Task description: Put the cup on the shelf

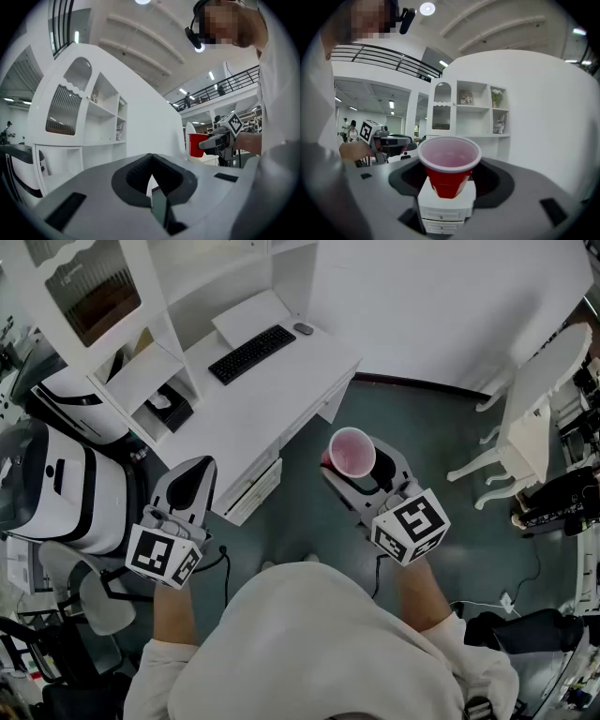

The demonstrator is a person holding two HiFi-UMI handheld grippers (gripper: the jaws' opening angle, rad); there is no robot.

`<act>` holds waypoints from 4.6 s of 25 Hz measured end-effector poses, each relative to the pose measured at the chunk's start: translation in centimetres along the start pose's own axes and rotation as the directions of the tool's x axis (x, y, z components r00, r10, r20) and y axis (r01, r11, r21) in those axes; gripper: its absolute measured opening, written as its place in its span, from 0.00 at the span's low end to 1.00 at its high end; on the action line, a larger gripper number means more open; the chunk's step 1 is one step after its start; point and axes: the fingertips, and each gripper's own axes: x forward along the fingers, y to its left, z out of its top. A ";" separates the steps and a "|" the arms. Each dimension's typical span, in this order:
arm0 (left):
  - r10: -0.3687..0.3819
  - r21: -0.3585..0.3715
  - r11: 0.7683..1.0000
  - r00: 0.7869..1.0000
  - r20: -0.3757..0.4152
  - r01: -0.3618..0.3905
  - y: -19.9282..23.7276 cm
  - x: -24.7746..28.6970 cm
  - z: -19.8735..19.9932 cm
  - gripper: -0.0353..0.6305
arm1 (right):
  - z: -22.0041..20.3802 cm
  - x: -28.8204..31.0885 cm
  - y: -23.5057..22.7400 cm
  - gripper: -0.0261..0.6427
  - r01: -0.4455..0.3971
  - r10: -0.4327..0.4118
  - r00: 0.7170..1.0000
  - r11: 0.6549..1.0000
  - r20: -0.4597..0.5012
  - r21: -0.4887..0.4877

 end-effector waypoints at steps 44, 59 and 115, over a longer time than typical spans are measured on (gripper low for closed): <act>0.071 -0.007 0.997 0.997 -0.022 -0.071 4.7 12.0 -2.6 0.05 | -0.6 8.6 -11.4 0.49 -0.076 0.076 0.997 0.997 -0.014 -0.006; 0.037 -0.027 0.999 0.999 -0.024 -0.038 16.3 18.5 -4.1 0.06 | 2.4 22.2 -15.9 0.48 -0.044 0.044 0.999 0.999 -0.009 -0.016; 0.341 -0.099 0.934 0.939 -0.043 -0.344 28.6 21.1 -6.7 0.05 | 18.1 56.8 -25.8 0.48 -0.291 0.291 0.956 0.939 -0.027 -0.185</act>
